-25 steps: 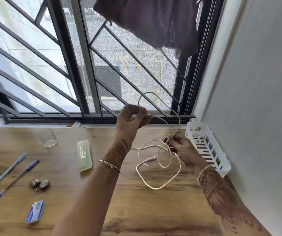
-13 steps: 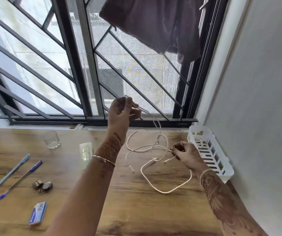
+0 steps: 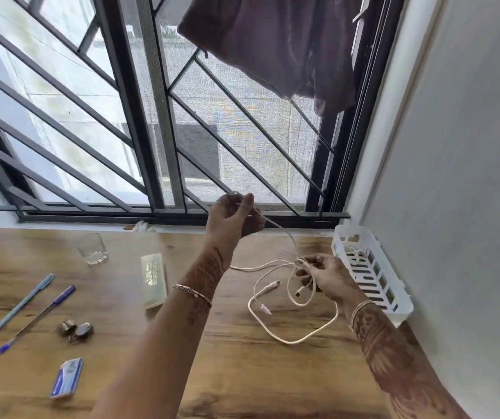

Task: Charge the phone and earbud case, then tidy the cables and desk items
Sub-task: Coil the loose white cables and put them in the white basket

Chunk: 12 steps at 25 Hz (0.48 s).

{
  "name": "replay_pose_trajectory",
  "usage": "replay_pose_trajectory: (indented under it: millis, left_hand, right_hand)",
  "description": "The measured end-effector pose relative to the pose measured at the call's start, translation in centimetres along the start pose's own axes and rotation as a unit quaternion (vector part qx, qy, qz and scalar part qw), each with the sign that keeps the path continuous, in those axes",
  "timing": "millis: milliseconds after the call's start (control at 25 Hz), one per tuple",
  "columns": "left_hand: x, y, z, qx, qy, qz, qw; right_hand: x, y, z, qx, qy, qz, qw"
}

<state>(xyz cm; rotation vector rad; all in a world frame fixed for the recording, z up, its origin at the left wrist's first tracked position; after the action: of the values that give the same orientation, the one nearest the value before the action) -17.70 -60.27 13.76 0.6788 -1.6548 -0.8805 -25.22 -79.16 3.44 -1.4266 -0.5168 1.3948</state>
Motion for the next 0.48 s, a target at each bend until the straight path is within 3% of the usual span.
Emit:
replay_pose_trajectory:
  millis: [80,160,320,480]
  left_hand:
    - [0.2,0.0,0.1,0.000,-0.002,0.003,1.000]
    - [0.0,0.2,0.2,0.005,0.005,0.008,1.000]
    - [-0.9,0.2,0.0,0.009,0.042,0.011,0.999]
    - [-1.8,-0.4,-0.3,0.000,0.083,0.019,0.996]
  right_hand:
    - [0.3,-0.6,0.3,-0.040,0.000,-0.004,0.999]
    - [0.3,-1.8,1.2,-0.082,-0.001,-0.083,0.993]
    - [0.4,-3.8,3.0,-0.072,-0.052,-0.267,0.960]
    - [-0.8,-5.5,3.8,-0.102,-0.055,-0.346,0.931]
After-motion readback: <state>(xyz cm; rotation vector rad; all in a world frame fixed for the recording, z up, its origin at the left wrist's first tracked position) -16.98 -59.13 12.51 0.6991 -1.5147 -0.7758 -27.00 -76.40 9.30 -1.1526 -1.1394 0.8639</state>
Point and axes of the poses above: each hand's wrist, its own z-axis away from the middle knuckle, its own x-axis out of the palm, y = z × x, the point moved 7 cm from there along -z, towards the middle knuckle, and after that the axes turned 11 degrees about z, right-handed, at the moved point
